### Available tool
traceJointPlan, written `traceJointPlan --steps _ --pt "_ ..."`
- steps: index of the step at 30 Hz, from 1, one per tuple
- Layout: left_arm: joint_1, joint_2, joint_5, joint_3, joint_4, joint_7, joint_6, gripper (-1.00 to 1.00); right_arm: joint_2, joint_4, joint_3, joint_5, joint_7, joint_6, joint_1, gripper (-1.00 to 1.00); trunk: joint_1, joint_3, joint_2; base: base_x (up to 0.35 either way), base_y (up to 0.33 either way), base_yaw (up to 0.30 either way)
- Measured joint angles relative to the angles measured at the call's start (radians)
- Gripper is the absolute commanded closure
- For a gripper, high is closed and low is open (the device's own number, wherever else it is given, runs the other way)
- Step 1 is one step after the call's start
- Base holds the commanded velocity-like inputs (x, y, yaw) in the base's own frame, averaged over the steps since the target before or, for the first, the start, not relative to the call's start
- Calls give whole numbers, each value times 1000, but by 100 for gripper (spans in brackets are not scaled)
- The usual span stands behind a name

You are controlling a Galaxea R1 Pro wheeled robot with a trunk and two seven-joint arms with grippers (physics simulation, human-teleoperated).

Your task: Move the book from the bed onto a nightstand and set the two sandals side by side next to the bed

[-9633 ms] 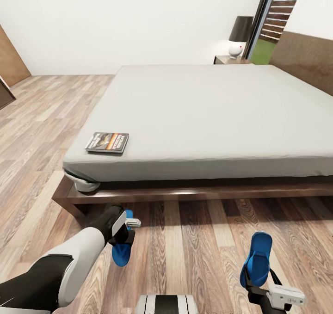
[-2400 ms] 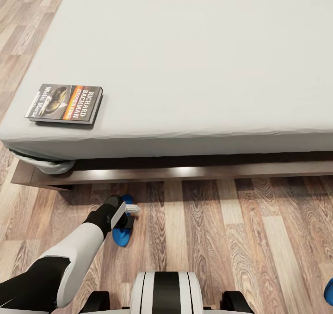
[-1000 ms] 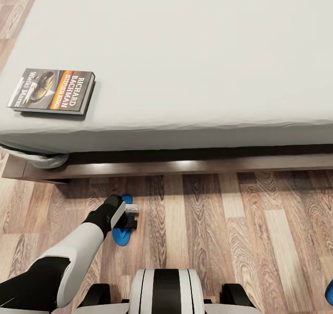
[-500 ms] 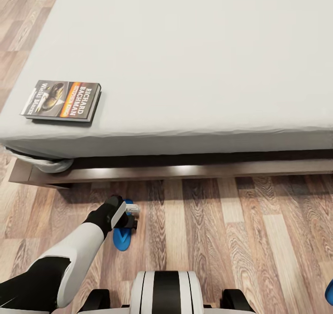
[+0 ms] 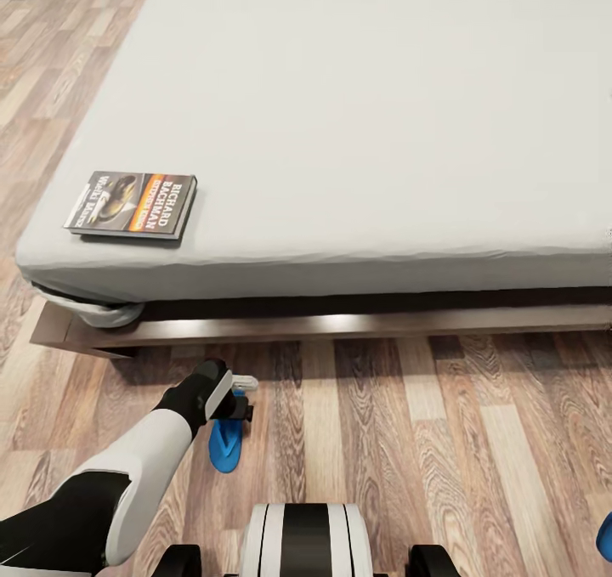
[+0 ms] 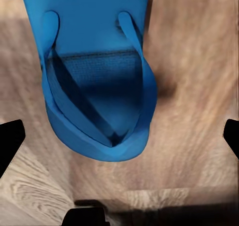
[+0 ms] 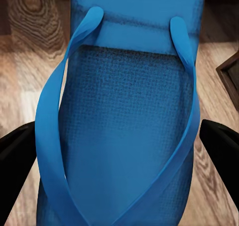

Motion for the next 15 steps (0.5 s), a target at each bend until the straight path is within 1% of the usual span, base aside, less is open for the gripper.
traceJointPlan --steps 2,7,9,11,15 --pt "-1 -2 0 1 0 0 0 -100 0 0 0 0 0 -1 0 100 -1 8 0 -156 0 0" --pt "0 -1 0 0 0 0 0 -100 -1 0 0 0 5 -2 0 100 -3 27 2 -51 0 0" --pt "0 -1 0 0 0 0 0 -100 -1 0 0 0 5 -2 0 100 -4 35 2 -230 0 0" --pt "0 -1 0 0 0 0 0 -100 -1 0 0 0 5 0 0 100 -5 43 3 -109 0 0" --pt "0 -1 0 -1 0 1 0 -100 -1 0 0 0 5 0 0 100 -6 58 4 -229 0 0"
